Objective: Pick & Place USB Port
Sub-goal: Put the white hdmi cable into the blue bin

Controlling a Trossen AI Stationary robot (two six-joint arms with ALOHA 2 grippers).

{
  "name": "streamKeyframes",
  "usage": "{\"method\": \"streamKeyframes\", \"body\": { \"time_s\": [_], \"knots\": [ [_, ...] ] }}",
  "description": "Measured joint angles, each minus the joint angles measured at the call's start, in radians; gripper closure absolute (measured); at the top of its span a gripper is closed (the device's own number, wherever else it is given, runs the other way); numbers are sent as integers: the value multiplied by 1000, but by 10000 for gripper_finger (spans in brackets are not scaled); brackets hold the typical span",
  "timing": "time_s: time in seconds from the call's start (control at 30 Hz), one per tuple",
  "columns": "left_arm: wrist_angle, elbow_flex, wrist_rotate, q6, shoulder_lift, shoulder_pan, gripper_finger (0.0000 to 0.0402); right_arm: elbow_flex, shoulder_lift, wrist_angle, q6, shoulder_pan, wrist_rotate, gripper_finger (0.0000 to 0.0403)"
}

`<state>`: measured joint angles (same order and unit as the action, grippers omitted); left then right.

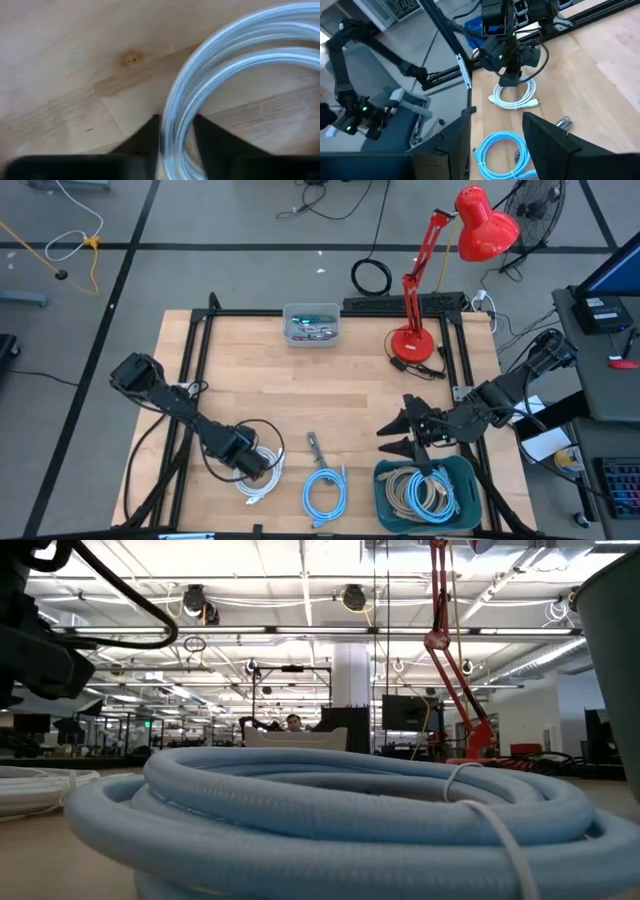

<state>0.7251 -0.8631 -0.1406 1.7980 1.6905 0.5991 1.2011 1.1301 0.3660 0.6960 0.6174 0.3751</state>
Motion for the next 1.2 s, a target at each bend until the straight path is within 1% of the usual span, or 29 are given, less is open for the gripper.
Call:
{"method": "streamKeyframes", "body": {
  "time_s": [0.07,0.1,0.17,0.27,0.3,0.37,0.43,0.53,0.63,0.67,0.77,0.9,0.97,1.03,1.1,1.2],
  "knots": [
    [-2,0,-1,-7,0,-7,352,0,0,1,0,0,23,229],
    [-3,1,1,-4,0,-10,367,0,1,2,0,0,30,229],
    [-10,3,20,26,-8,-14,367,0,5,3,9,-3,49,229],
    [-21,5,65,80,-42,-18,367,0,22,5,34,-16,43,229],
    [-32,6,103,97,-56,-18,367,0,30,4,44,-16,43,229],
    [-39,3,241,126,-89,-22,367,0,45,5,64,-17,44,229],
    [-44,-14,338,152,-135,-20,367,-6,62,-3,80,-17,44,229],
    [-46,-52,427,168,-192,-14,367,-28,82,-28,112,-16,40,229],
    [-30,-104,551,155,-218,-25,367,-55,96,-85,152,-17,42,229],
    [-39,-131,577,140,-219,-34,367,-68,97,-112,160,-19,43,229],
    [-43,-209,598,50,-214,-57,367,-112,98,-224,173,-33,42,229],
    [-33,-334,631,-66,-169,-106,367,-147,97,-343,157,-56,40,229],
    [-13,-396,649,-119,-150,-130,367,-148,97,-351,161,-64,39,229],
    [-11,-453,646,-169,-130,-151,367,-149,97,-347,162,-69,31,229],
    [26,-503,643,-214,-105,-170,367,-149,97,-345,161,-74,29,229],
    [56,-567,641,-256,-83,-186,367,-149,97,-337,156,-76,33,229]
  ]
}}
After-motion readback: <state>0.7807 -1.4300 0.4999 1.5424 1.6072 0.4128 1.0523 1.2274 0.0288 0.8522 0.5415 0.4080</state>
